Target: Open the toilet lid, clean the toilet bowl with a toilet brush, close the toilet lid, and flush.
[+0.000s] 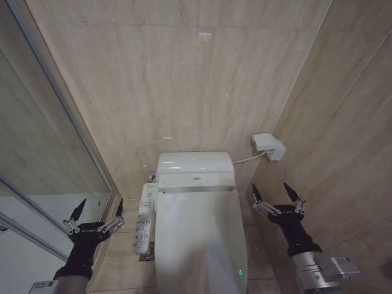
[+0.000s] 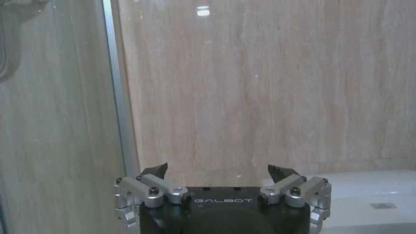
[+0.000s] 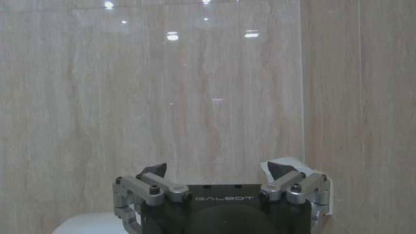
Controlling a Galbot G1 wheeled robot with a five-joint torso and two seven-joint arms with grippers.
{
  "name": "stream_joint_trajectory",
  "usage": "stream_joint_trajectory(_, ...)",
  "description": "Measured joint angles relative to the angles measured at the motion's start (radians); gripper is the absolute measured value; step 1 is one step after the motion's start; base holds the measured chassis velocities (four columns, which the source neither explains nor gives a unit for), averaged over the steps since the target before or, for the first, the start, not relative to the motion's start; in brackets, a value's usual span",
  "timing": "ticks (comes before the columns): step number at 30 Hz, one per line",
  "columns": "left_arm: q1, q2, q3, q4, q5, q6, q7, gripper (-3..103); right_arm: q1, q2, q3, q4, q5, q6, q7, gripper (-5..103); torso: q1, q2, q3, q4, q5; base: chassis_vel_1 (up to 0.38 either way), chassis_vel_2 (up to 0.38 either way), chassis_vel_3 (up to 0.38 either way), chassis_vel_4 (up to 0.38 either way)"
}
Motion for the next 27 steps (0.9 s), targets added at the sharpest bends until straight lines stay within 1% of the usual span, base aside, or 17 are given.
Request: stream_joint_trajectory(27, 0.003, -0.002, -0.002, 0.0, 0.008, 0.0, -0.001, 100, 0.0, 0.0, 0.0, 0.0, 0.0, 0.0, 0.0, 100, 0.0, 0.0, 0.0, 0.0, 0.0, 0.0, 0.0, 0.0, 0.0)
